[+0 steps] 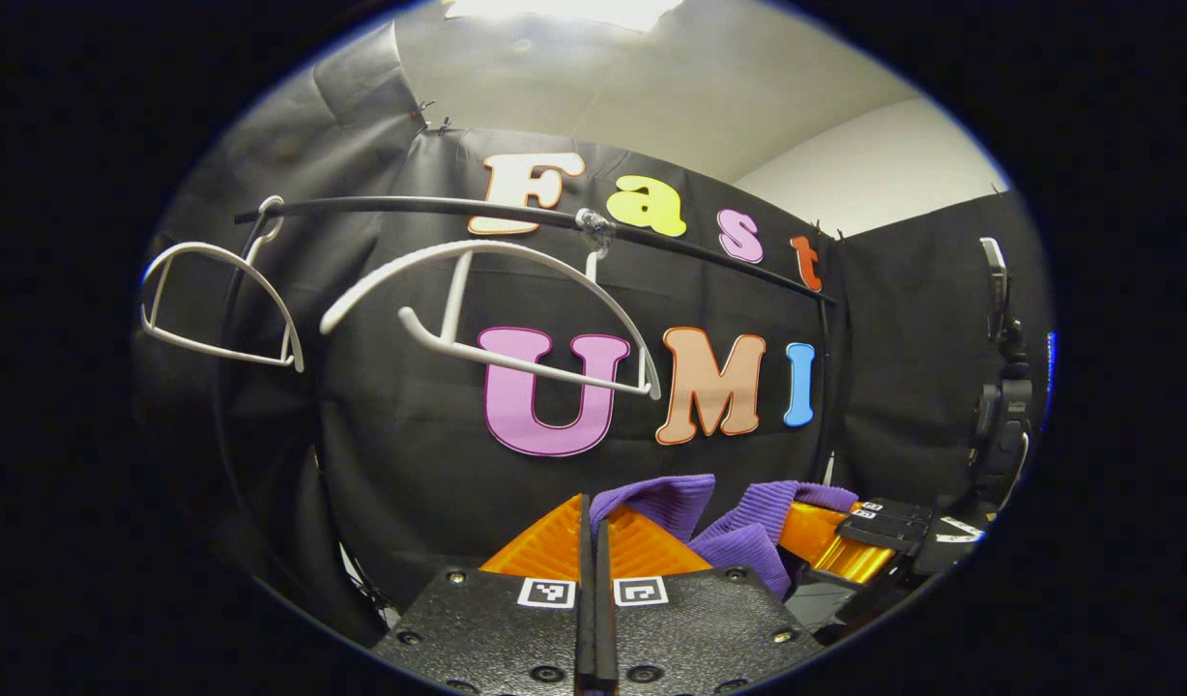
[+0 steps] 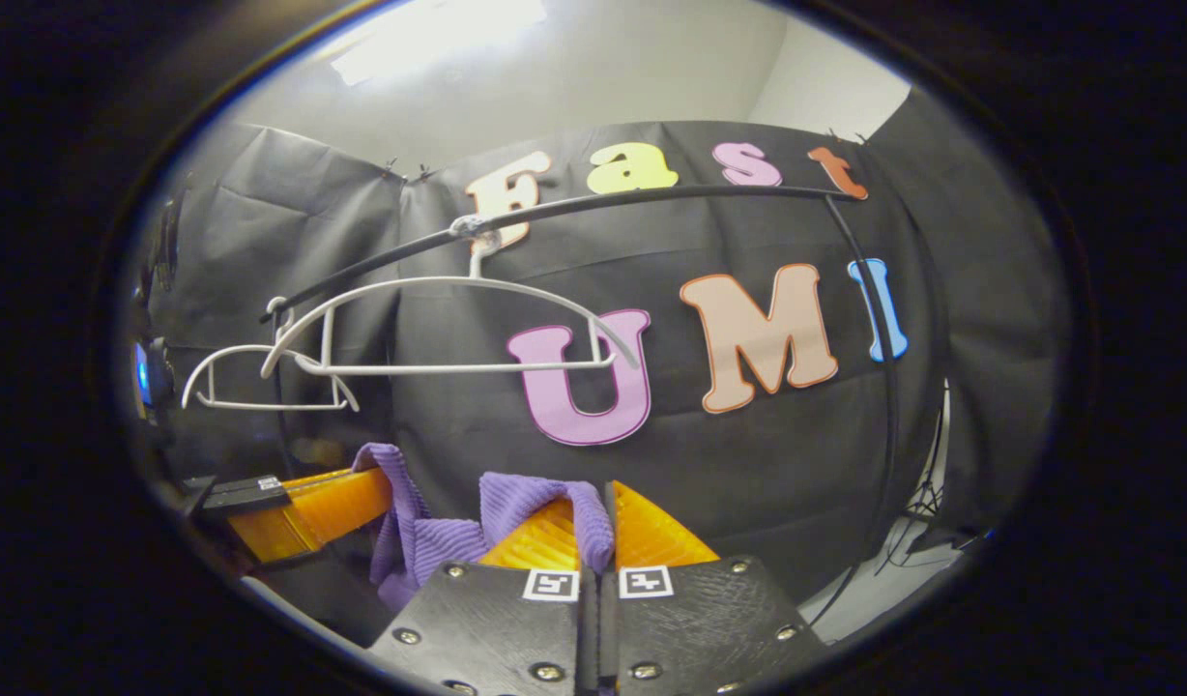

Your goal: Grasp the clothes on the hanger with both hands and then place them into the laundry hamper below.

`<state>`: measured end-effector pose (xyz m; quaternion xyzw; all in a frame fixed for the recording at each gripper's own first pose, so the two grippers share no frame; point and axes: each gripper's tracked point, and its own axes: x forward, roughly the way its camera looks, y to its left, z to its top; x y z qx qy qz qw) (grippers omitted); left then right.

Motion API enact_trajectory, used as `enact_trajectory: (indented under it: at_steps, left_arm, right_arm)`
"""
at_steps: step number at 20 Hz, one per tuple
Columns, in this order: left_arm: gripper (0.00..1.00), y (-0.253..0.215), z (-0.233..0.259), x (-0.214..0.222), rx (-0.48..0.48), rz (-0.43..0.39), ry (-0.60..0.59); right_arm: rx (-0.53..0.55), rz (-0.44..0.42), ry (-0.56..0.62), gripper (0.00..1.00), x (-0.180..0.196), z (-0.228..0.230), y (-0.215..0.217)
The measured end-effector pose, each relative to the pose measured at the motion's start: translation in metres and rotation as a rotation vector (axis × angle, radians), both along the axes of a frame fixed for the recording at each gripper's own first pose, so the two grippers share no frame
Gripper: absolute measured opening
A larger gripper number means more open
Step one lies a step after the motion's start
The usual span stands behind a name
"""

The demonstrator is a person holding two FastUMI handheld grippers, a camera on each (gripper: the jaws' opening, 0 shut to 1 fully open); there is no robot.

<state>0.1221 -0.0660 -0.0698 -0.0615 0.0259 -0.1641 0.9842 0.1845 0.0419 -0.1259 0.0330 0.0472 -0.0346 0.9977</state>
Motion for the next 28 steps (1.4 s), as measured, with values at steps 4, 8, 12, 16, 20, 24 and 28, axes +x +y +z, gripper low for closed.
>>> enact_trajectory:
  at_steps: [4, 8, 12, 16, 20, 24, 28]
  left_arm:
    - [0.00, -0.016, -0.011, 0.014, -0.032, -0.014, -0.002]
    - [0.00, -0.024, -0.043, 0.025, -0.027, -0.020, -0.008]
    - [0.00, -0.024, -0.091, 0.035, 0.008, 0.003, 0.009]
    - [0.00, -0.025, -0.146, 0.043, 0.021, 0.018, 0.063]
    - [0.00, -0.025, -0.193, 0.040, -0.011, 0.026, 0.134]
    - [0.00, -0.029, -0.243, 0.037, 0.011, 0.027, 0.212]
    - [0.02, -0.030, -0.285, 0.032, 0.079, 0.014, 0.248]
  right_arm:
    - [0.008, -0.023, -0.003, 0.01, 0.006, -0.007, -0.018]
    - [0.006, -0.041, 0.034, 0.01, 0.009, -0.038, -0.033]
    - [0.044, -0.034, 0.097, 0.01, 0.014, -0.088, -0.040]
    - [0.087, -0.022, 0.185, 0.01, 0.015, -0.146, -0.045]
    - [0.091, -0.034, 0.269, 0.01, 0.010, -0.201, -0.048]
    - [0.078, -0.053, 0.379, 0.01, 0.002, -0.257, -0.054]
    - [0.081, -0.103, 0.472, 0.01, -0.009, -0.309, -0.070]
